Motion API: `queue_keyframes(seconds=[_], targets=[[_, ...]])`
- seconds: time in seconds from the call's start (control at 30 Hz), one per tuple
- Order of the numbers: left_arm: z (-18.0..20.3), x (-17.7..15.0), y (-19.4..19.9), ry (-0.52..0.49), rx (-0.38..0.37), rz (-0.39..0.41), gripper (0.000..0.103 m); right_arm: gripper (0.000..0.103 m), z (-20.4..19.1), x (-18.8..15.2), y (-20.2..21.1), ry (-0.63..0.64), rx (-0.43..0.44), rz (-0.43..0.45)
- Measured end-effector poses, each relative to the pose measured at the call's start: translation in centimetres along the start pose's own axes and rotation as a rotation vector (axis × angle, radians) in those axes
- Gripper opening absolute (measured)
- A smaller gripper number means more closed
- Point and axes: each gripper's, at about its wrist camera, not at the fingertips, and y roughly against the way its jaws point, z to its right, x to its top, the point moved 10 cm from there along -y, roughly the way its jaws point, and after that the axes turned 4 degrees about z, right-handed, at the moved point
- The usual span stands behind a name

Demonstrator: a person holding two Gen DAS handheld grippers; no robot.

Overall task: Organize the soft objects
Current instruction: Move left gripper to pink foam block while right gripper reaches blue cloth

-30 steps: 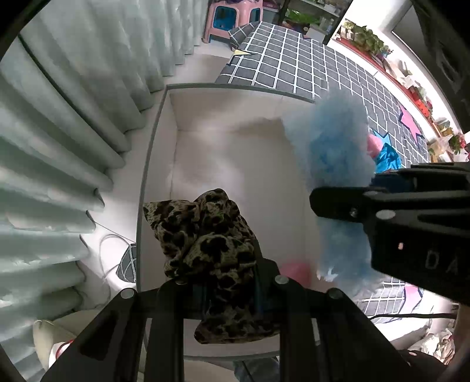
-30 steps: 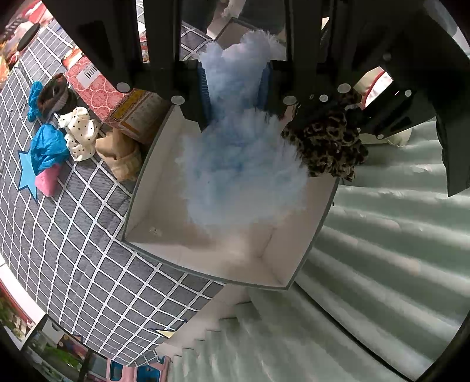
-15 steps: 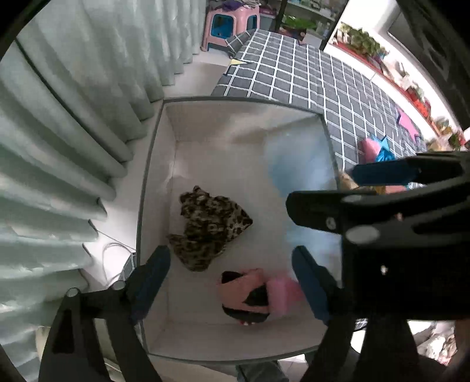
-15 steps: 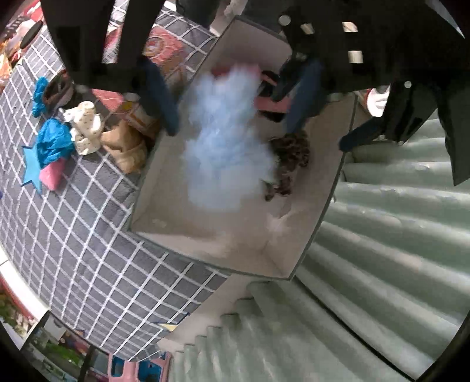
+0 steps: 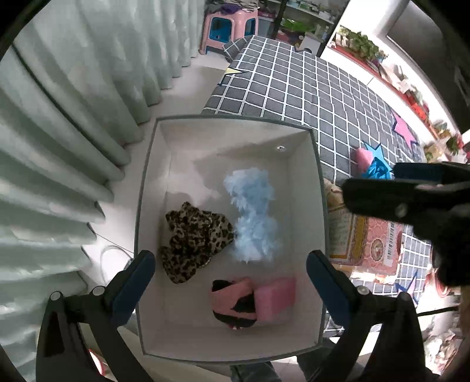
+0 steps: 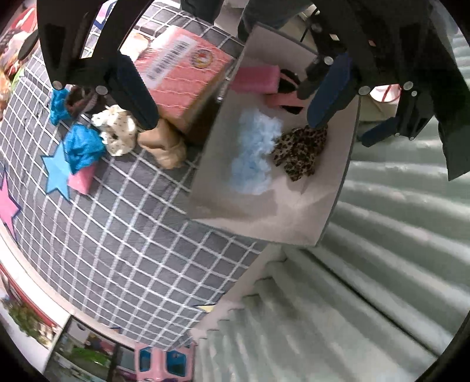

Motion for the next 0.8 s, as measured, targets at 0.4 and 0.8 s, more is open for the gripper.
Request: queue_keyframes(seconds=[0.4,0.8], targets=[[5.6,3.0,1.6,-0.051,-0.064,0.015,0.103,0.102,11.8,-1.9,3.1,-0.207,-0.064,0.042],[13.1,4.8,1.8,-0.122,-0.133,-0.025,0.103,0.102,27.7,-9.8,0.0,-0.533,-0.18,-0.048]])
